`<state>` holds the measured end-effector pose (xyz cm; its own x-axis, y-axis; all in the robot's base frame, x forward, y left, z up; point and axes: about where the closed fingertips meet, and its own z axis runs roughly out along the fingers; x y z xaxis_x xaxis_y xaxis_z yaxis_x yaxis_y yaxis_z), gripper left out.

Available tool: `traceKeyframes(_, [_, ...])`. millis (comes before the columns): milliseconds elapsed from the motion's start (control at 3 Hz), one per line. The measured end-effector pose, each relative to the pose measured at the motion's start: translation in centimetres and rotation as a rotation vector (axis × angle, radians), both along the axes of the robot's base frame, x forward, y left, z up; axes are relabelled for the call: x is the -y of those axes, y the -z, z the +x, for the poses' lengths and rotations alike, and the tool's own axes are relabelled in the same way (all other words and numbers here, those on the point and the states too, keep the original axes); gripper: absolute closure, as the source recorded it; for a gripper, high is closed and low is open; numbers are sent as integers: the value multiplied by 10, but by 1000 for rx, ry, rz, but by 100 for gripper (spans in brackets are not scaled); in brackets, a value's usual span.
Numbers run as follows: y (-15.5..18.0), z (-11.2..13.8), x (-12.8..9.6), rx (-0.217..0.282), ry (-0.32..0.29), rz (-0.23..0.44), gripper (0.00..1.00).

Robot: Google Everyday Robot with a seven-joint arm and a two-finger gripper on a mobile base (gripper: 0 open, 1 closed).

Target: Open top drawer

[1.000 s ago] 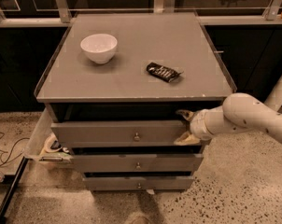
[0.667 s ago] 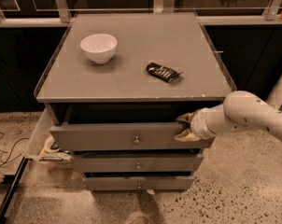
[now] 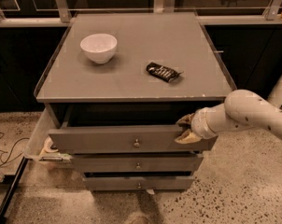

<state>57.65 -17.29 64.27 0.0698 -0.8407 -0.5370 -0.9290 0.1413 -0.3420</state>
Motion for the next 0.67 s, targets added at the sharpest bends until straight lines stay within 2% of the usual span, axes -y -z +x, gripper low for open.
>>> traceKeyframes(333, [-1, -7, 1, -4, 5, 3, 100])
traceKeyframes(667, [-1, -7, 1, -5, 5, 3, 81])
